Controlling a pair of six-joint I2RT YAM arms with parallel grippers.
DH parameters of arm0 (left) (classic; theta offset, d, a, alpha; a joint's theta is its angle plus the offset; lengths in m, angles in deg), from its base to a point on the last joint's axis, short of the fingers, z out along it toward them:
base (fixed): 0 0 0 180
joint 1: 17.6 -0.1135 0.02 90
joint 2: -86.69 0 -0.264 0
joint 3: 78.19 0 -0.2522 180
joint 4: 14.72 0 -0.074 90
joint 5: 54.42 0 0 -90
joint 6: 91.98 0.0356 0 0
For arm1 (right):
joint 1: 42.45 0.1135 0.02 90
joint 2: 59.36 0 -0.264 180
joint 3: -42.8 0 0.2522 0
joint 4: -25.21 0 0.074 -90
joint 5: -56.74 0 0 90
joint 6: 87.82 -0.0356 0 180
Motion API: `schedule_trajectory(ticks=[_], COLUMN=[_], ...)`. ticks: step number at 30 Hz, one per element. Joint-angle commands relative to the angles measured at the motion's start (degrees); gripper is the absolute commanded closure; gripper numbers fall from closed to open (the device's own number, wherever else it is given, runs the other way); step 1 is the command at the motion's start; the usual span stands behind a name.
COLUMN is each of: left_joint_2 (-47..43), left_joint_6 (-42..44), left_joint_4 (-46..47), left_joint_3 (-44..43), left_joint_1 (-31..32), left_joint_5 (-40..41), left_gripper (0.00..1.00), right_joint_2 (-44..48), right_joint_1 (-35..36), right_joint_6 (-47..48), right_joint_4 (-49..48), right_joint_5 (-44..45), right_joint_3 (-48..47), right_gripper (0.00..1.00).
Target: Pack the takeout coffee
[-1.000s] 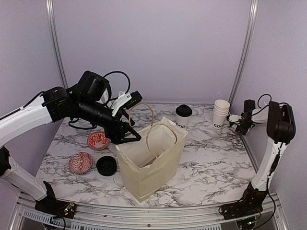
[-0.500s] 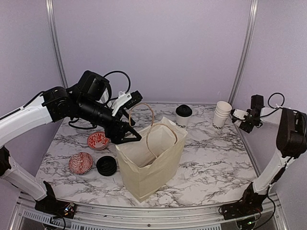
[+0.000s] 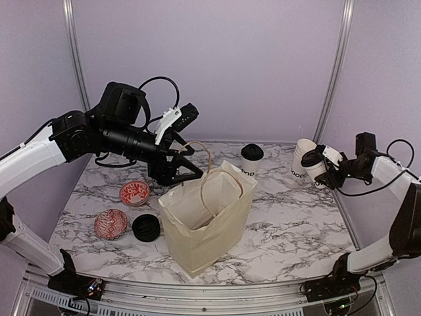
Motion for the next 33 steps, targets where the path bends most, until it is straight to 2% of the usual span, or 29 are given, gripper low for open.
schedule_trajectory(ticks=[1, 6, 13, 18, 26, 29, 33], left_joint_2=[0.4, -0.1, -0.7, 0.1, 1.1, 2.9, 10.7], left_joint_6=[-0.1, -2.4, -5.0, -6.0, -5.8, -5.4, -3.8], left_joint_4=[2.8, 2.7, 2.6, 2.6, 2.4, 2.3, 0.3], left_joint_3=[-3.4, -5.7, -6.8, -7.1, -7.7, -9.6, -20.5], left_joint_1=[0.5, 1.4, 3.0, 4.1, 4.8, 5.3, 7.3], left_joint_5=[1.9, 2.5, 5.1, 6.5, 7.5, 7.3, 6.5], left_gripper=[0.1, 0.1, 0.1, 0.1, 0.1, 0.1, 0.09], right_joint_2=[2.2, 0.0, -6.4, -11.8, -20.1, -18.4, -12.4], right_joint_1=[1.5, 6.3, 7.1, 7.4, 7.4, 7.4, 7.5], right_joint_6=[-5.3, -8.1, -6.1, -4.5, 3.3, 4.5, 7.4], right_joint_4=[-2.7, -13.2, -21.6, -16.9, -4.4, -2.7, 3.7], right_joint_5=[-21.4, -23.8, -24.2, -24.3, -24.6, -26.6, -30.3], right_joint_3=[3.7, 10.4, 15.4, 10.2, 1.9, 2.6, 2.4], right_gripper=[0.25, 0.25, 0.25, 0.24, 0.24, 0.24, 0.24])
